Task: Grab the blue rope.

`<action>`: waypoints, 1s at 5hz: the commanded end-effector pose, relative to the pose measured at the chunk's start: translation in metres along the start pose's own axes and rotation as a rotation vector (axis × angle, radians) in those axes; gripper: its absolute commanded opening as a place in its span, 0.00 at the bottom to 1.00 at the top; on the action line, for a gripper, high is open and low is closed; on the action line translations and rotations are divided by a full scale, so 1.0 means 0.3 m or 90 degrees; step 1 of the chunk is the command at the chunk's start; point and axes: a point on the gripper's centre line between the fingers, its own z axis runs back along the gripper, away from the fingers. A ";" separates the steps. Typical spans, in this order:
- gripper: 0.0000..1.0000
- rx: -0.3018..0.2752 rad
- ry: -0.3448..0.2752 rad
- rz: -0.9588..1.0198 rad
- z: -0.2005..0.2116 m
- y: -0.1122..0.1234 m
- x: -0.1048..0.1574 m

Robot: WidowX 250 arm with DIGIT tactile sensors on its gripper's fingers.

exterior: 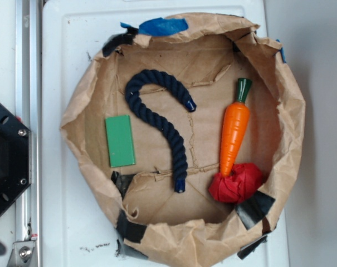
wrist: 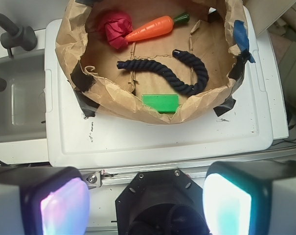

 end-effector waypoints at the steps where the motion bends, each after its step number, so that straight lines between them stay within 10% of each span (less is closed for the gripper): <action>1: 1.00 0.000 0.000 0.000 0.000 0.000 0.000; 5: 1.00 0.031 -0.004 0.287 -0.160 0.072 0.502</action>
